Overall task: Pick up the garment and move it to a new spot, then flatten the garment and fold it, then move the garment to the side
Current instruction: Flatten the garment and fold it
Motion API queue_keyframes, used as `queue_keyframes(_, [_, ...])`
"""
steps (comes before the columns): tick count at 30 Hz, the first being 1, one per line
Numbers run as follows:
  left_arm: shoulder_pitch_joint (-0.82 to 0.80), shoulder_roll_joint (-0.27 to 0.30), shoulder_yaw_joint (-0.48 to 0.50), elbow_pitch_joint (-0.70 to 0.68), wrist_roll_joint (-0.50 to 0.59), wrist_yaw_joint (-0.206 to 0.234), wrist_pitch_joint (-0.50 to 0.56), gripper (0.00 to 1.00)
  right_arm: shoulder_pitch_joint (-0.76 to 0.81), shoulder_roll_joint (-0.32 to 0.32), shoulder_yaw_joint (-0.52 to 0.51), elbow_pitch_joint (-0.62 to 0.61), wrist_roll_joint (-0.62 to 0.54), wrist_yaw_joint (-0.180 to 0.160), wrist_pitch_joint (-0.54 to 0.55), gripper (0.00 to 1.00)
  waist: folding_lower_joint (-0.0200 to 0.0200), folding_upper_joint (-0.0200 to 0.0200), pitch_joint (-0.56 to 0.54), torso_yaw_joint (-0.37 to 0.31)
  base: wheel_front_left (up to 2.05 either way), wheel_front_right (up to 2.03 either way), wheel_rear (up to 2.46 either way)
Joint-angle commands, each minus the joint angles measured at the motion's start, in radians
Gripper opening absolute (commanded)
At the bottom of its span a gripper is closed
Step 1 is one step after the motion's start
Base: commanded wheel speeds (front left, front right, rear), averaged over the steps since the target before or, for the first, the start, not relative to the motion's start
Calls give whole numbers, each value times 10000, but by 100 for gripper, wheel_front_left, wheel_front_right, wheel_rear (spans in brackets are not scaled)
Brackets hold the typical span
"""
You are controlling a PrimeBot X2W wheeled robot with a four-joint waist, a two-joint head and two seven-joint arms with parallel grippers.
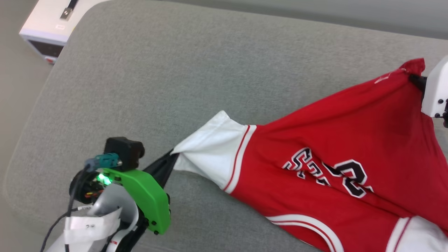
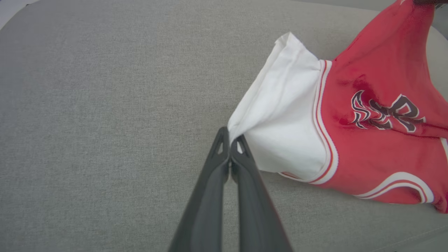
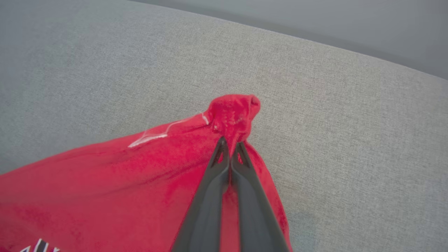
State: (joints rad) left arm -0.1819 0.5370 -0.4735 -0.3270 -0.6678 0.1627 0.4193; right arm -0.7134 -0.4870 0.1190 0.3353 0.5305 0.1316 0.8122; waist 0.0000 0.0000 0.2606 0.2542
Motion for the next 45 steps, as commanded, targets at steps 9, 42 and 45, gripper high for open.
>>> queue_keyframes(9, [-40, 282, 836, -601, 448, 714, -639, 0, 816, -474, 259, -948, 822, -9, -1858, 0, 0, 0, -1350, -1275, 0, 0, 0])
queue_keyframes(42, [-2551, 925, 3373, -2019, 1801, 1184, -3511, 0, 2004, -122, -2210, -5581, 612, -9, -3710, 0, 0, 0, -1964, -2763, 0, 0, 0])
queue_keyframes(45, [-3206, 1232, 3470, -1871, 1788, 1007, -3211, 0, 1605, -164, -2194, -5447, 545, -9, -3796, 0, 0, 0, -1618, -2835, 0, 0, 0])
